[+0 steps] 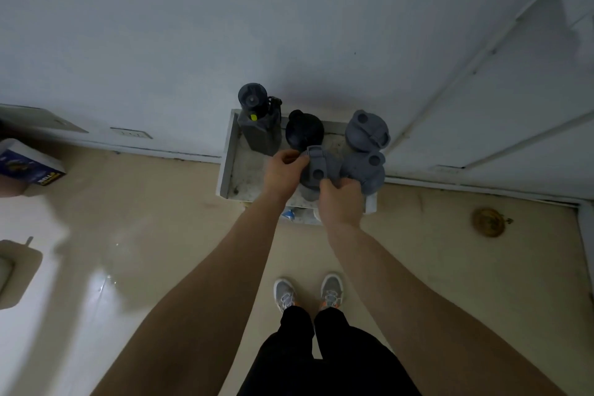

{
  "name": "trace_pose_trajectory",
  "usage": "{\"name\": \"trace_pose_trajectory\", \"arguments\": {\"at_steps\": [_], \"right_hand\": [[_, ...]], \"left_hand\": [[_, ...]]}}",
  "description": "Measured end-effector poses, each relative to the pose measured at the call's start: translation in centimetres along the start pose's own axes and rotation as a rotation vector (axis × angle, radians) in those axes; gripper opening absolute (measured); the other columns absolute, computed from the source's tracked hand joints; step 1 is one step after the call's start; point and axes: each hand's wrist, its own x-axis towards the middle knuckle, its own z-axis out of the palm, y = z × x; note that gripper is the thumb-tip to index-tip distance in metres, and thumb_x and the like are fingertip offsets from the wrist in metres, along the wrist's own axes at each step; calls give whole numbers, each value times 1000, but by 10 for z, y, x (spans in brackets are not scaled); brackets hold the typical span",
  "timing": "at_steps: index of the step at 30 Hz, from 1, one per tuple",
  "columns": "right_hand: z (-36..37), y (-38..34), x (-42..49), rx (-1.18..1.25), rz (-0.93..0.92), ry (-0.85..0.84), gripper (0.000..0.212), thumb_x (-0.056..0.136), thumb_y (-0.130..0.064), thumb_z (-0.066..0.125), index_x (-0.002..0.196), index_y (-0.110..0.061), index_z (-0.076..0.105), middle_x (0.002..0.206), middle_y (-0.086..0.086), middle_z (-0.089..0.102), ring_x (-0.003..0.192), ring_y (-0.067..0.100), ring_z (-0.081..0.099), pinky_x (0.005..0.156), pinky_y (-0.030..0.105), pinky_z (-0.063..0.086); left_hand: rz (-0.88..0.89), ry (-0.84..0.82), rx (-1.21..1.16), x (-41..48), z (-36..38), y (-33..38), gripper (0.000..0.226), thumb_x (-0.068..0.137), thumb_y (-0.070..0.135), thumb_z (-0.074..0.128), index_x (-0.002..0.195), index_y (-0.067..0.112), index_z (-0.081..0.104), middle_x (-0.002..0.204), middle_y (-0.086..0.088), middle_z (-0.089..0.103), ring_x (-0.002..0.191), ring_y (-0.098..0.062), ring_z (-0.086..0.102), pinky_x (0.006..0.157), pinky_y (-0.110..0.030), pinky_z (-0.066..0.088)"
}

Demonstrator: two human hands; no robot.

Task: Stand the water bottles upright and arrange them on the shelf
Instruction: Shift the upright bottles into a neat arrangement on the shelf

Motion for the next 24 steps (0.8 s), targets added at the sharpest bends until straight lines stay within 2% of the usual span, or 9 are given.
{"name": "trace_pose_trajectory", "arguments": {"at_steps": [3, 6, 7, 10, 12, 13, 16, 20, 24], "right_hand": [[-15, -12, -3, -116, -166, 13, 21, 79, -25, 57, 83, -7, 47, 90, 12, 55, 67, 23, 47, 58, 27, 35], [-26, -45, 13, -181, -307, -25, 2, 91, -13, 54, 93, -12, 55, 87, 6, 53, 67, 14, 48, 56, 23, 33], [-25, -59, 23, -212, -337, -70, 8, 94, -13, 52, 100, -14, 56, 90, 4, 56, 70, 12, 52, 56, 21, 34], [-6, -92, 63, -357, -358, -319, 37, 99, -15, 48, 135, -12, 53, 128, 9, 60, 115, 24, 58, 82, 22, 43], [15, -102, 91, -468, -315, -438, 53, 98, -16, 49, 149, -8, 39, 153, 10, 43, 137, 27, 43, 103, 29, 36], [25, -105, 103, -506, -291, -461, 58, 97, -16, 50, 152, -7, 34, 158, 10, 36, 141, 29, 39, 106, 31, 34], [49, -104, 131, -600, -234, -473, 66, 94, -15, 51, 155, -7, 26, 159, 13, 30, 134, 33, 44, 93, 30, 41], [64, -94, 146, -657, -173, -518, 59, 91, -21, 54, 145, -4, 38, 131, 18, 51, 106, 31, 54, 70, 30, 41], [62, -90, 148, -604, -148, -471, 56, 86, -26, 56, 135, -2, 45, 118, 17, 56, 100, 31, 57, 65, 32, 43]], "left_hand": [[-44, 0, -19, 4, -4, 0, 40, 84, 29, 68, 118, 10, 65, 109, -8, 67, 103, -25, 63, 95, -45, 55], [-85, 28, -44, 17, -6, -1, 50, 74, 42, 59, 115, 13, 64, 112, -11, 68, 108, -32, 63, 99, -52, 51], [-112, 34, -41, 22, -6, 0, 47, 76, 41, 57, 113, 13, 63, 111, -11, 67, 110, -33, 62, 100, -52, 49], [-196, 63, -103, 35, -4, 10, 14, 92, 29, 54, 92, 16, 58, 90, -7, 59, 95, -31, 59, 92, -41, 49], [-268, 65, -157, 46, -1, 13, 18, 94, 30, 53, 89, 13, 55, 78, -5, 50, 83, -27, 53, 79, -37, 44], [-291, 61, -167, 53, 1, 12, 23, 94, 33, 53, 99, 11, 55, 79, -5, 50, 85, -28, 54, 78, -38, 44], [-337, 23, -175, 69, 8, 10, 36, 94, 39, 51, 123, 17, 49, 86, -3, 51, 97, -29, 56, 90, -41, 49], [-300, 5, -255, 80, 13, 3, 30, 96, 30, 47, 119, 14, 57, 98, -7, 62, 96, -25, 58, 77, -33, 47], [-269, 4, -234, 84, 16, 1, 24, 94, 25, 48, 105, 12, 65, 113, -16, 67, 104, -31, 63, 88, -40, 51]]}}
